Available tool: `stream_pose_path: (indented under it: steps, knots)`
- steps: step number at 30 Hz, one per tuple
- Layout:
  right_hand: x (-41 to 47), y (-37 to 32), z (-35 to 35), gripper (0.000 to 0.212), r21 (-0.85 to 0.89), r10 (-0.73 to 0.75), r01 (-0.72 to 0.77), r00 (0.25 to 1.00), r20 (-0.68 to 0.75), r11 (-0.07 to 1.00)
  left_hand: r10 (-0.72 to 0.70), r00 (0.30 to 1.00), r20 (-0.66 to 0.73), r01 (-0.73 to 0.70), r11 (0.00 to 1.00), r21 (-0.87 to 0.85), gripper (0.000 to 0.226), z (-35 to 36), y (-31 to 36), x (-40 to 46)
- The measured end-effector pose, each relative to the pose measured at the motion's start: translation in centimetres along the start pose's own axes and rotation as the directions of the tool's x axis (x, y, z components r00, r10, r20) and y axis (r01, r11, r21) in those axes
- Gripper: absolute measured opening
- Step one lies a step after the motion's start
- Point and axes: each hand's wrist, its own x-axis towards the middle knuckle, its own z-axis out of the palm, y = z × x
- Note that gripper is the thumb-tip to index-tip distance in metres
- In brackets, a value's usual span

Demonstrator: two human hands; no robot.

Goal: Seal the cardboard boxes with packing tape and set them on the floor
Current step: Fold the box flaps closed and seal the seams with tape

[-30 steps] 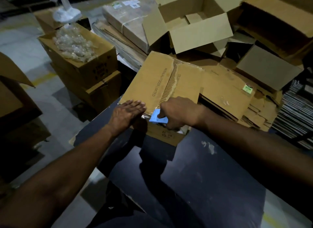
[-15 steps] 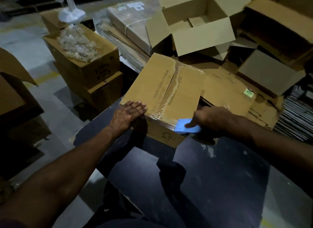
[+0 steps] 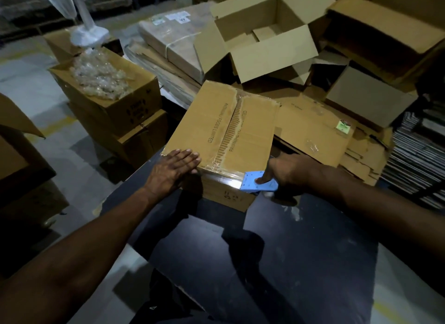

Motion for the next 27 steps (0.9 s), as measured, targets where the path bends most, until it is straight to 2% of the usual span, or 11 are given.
stream_pose_path:
  steps: [3,7,10,12,15,17,19,23,25,27]
  knots:
    - [0.0,0.8,-0.3,0.068,0.002,-0.022,0.022,1.000,0.012,1.000,-0.006,1.000,0.001,0.006,1.000,0.002,0.047,0.1,0.0,0.0]
    - [0.0,2.7,-1.5,0.064,0.034,-0.032,0.032,0.999,-0.006,0.999,-0.017,1.000,0.004,0.017,1.000,0.009,0.048,0.4,0.0,0.2]
    - [-0.3,3.2,-1.0,0.052,0.080,0.006,-0.007,1.000,0.012,0.997,-0.013,1.000,0.022,0.012,1.000,0.003,0.048,0.4,-0.2,0.2]
    - [-1.0,3.4,-0.1,0.040,0.021,0.036,-0.037,0.999,0.029,0.999,-0.012,1.000,0.024,0.011,1.000,0.017,0.044,0.8,-0.4,-0.1]
    - [-1.7,4.1,1.7,0.045,-0.037,0.048,-0.050,0.997,-0.055,0.998,-0.038,0.999,0.029,0.037,0.999,0.008,0.048,1.3,-0.7,-0.4]
    - [-1.4,4.4,2.2,0.042,-0.056,0.018,-0.021,0.999,-0.049,0.998,-0.032,0.997,0.066,0.031,0.999,0.022,0.052,1.1,-0.7,-0.4]
    - [-0.8,4.4,2.2,0.038,0.019,0.031,-0.031,0.999,-0.027,0.999,-0.027,0.996,0.089,0.020,0.996,0.081,0.056,0.3,-0.3,0.0]
    - [-0.6,4.2,2.2,0.060,0.079,0.052,-0.053,0.998,0.016,0.995,-0.061,0.998,0.018,0.057,0.989,0.139,0.054,-0.8,5.0,2.9]
    - [-0.5,4.0,2.3,0.076,0.051,0.042,-0.045,0.997,0.060,0.998,0.030,0.998,0.050,-0.035,0.994,0.099,0.058,0.8,9.1,5.0]
    - [-0.8,3.8,2.0,0.082,0.048,0.025,-0.028,0.998,0.055,0.998,0.105,0.988,0.115,-0.115,0.989,0.091,0.065,3.2,12.3,6.3]
